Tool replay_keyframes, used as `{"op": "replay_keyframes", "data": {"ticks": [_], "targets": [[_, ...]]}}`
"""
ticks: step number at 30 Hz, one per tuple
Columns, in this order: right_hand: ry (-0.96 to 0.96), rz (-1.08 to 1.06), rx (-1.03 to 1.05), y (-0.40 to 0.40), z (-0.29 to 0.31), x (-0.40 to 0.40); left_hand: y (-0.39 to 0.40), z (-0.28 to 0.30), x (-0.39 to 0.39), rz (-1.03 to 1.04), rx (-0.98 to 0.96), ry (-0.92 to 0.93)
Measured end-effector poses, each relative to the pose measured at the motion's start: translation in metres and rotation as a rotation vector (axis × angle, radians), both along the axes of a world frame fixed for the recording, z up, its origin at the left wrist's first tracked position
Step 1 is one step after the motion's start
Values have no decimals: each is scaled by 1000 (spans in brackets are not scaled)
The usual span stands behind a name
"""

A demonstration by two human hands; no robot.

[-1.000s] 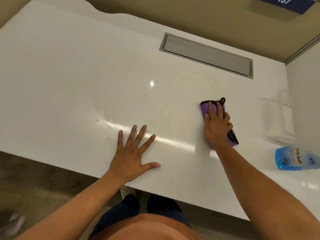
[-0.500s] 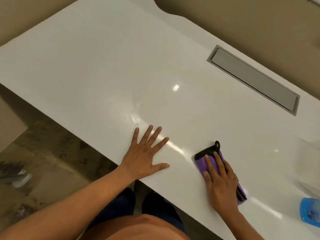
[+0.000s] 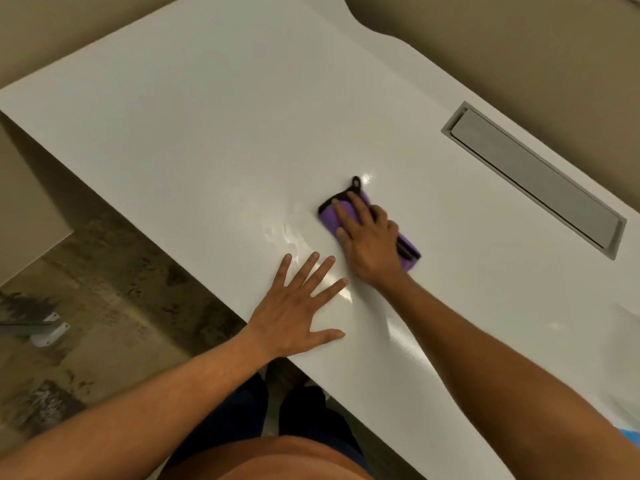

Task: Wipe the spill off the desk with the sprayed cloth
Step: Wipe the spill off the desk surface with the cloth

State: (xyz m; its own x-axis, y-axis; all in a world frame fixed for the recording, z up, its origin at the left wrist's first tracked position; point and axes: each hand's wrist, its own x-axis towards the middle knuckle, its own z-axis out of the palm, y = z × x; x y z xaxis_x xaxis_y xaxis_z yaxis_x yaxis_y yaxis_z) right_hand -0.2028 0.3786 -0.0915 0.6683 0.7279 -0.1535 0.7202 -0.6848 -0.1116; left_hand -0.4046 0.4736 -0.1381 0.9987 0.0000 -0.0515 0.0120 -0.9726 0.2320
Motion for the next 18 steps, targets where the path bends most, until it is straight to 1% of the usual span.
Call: {"op": "replay_keyframes", "data": {"ticks": [2,5,6,7,8,10,12,13,15,18], "targets": [[34,233,-10,13,2,-4,0,1,1,0,0,9],[54,521,-23,32,4,26,1,0,1,2,-4,18],[36,559,-27,38,4,43,1,0,0,2,-3,15],[15,539,-27,43,3,61,1,0,0,1,2,14],[-4,455,-20,46,2,81,0,1,0,0,8,15],[-20,168,16,36,1,121,-1,1,-1,3,11,20],[-31,-92,27,3,0,149,-1,0,-1,7,10,16],[-35,-184,23,-20,-1,154,-1,1,0,11,8,17],[-44,-342,19,-68,-2,142,0,3,0,11,1,38],[-48,-528,24,-113,-6,77,0,5,0,2,-2,51]]}}
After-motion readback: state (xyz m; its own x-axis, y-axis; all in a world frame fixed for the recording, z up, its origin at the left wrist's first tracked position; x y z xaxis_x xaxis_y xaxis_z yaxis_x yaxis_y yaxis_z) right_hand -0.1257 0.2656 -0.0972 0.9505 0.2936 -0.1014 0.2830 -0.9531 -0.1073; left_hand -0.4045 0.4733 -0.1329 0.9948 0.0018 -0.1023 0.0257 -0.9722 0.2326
